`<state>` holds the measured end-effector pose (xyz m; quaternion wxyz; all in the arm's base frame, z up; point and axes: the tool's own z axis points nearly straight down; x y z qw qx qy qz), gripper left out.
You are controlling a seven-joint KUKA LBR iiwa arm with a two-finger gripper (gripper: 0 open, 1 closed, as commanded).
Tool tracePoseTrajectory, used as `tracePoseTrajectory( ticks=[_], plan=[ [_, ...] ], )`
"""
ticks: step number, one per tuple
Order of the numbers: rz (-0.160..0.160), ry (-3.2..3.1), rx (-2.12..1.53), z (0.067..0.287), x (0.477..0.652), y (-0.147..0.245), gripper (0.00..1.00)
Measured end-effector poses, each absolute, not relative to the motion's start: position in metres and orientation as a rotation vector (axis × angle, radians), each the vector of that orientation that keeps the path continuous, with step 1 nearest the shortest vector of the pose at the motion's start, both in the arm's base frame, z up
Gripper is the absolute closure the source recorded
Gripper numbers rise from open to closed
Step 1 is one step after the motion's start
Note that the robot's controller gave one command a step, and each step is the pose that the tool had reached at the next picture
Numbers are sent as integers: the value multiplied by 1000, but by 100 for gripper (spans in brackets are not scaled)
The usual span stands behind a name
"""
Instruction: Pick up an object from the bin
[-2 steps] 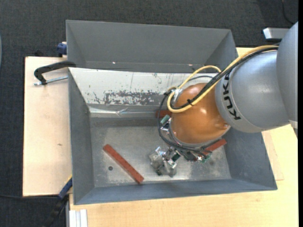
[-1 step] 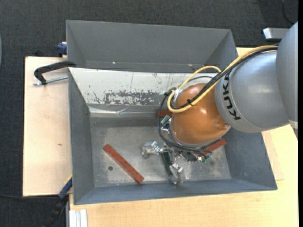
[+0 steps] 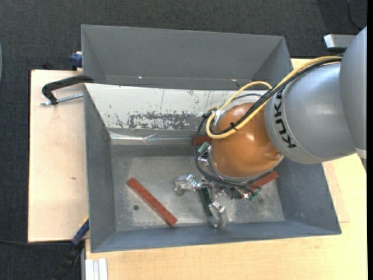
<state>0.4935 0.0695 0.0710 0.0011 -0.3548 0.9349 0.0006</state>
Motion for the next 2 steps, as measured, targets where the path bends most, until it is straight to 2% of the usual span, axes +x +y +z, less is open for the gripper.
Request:
tracePoseTrajectory(
  ticks=[1, 2],
  plan=[
    [4, 2925, -1135, 96, 521, 18, 0],
    [-6, 2899, -1201, 111, 523, -16, 0]
  ],
)
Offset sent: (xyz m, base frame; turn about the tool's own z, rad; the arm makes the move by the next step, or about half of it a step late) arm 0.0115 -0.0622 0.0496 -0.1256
